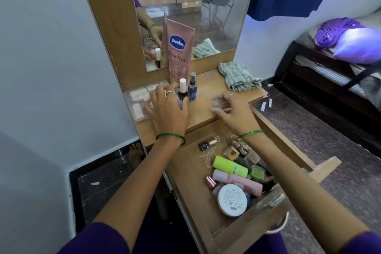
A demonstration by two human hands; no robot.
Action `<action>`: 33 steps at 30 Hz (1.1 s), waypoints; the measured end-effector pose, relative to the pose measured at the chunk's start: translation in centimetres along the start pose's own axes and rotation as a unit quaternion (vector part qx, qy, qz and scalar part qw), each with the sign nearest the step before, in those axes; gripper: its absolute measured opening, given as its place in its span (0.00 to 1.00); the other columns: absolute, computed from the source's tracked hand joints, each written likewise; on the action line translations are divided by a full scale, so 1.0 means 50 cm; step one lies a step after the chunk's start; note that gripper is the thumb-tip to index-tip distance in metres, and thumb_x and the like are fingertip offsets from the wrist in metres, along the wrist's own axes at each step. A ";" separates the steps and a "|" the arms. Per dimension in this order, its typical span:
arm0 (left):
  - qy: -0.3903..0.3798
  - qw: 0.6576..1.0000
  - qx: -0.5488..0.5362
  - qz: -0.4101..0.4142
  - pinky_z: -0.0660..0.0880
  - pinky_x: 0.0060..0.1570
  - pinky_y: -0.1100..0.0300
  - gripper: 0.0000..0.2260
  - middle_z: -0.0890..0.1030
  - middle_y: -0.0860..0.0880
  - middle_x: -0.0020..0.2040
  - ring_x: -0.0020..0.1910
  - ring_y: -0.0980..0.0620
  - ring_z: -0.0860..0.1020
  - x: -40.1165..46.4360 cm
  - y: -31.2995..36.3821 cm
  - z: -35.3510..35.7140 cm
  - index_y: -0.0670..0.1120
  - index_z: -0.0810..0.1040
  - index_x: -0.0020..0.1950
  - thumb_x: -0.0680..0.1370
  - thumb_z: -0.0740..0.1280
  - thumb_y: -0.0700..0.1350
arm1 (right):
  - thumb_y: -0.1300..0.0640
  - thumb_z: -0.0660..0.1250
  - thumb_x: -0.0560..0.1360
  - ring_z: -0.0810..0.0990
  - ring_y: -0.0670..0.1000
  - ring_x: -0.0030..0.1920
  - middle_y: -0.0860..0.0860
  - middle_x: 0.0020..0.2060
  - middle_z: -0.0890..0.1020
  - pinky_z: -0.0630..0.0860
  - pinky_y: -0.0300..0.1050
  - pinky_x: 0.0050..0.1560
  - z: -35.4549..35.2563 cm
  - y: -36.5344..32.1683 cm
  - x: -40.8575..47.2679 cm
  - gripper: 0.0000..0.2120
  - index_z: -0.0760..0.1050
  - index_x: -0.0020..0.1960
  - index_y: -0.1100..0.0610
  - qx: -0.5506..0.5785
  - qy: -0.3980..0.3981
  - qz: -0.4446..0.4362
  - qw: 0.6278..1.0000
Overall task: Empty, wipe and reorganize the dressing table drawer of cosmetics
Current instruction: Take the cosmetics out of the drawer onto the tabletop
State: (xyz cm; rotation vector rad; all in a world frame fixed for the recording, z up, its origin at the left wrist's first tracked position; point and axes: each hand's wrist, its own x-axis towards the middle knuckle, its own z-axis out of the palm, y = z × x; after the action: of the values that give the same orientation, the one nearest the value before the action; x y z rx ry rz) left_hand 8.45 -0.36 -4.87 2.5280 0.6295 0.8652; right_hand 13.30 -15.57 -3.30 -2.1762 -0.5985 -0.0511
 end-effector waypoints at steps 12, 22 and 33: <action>-0.187 0.924 -0.066 0.326 0.75 0.40 0.49 0.08 0.72 0.47 0.49 0.45 0.48 0.74 -0.159 0.006 0.040 0.45 0.72 0.52 0.74 0.61 0.39 | 0.53 0.65 0.76 0.78 0.53 0.53 0.55 0.54 0.78 0.74 0.43 0.54 -0.044 0.101 -0.201 0.15 0.73 0.60 0.57 -0.289 -0.280 0.114 0.908; -0.265 0.943 -0.057 0.192 0.72 0.44 0.52 0.09 0.72 0.47 0.55 0.46 0.45 0.76 -0.174 -0.004 0.042 0.44 0.75 0.55 0.79 0.57 0.41 | 0.57 0.62 0.76 0.74 0.57 0.61 0.58 0.61 0.75 0.71 0.45 0.58 0.000 0.094 -0.167 0.18 0.69 0.65 0.60 -0.344 -0.376 0.131 0.850; -0.336 0.938 -0.015 0.087 0.74 0.49 0.52 0.09 0.72 0.50 0.58 0.53 0.47 0.76 -0.161 -0.009 0.048 0.48 0.73 0.57 0.77 0.61 0.40 | 0.56 0.70 0.70 0.77 0.55 0.56 0.55 0.56 0.78 0.75 0.48 0.56 -0.034 0.095 -0.171 0.22 0.71 0.62 0.58 -0.280 -0.314 0.138 0.897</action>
State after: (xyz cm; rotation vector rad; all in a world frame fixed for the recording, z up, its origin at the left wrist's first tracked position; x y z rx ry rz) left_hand 4.16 -4.74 -10.62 2.6367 0.1679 0.0182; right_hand 8.09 -22.76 -7.78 -2.8344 -0.6736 0.7449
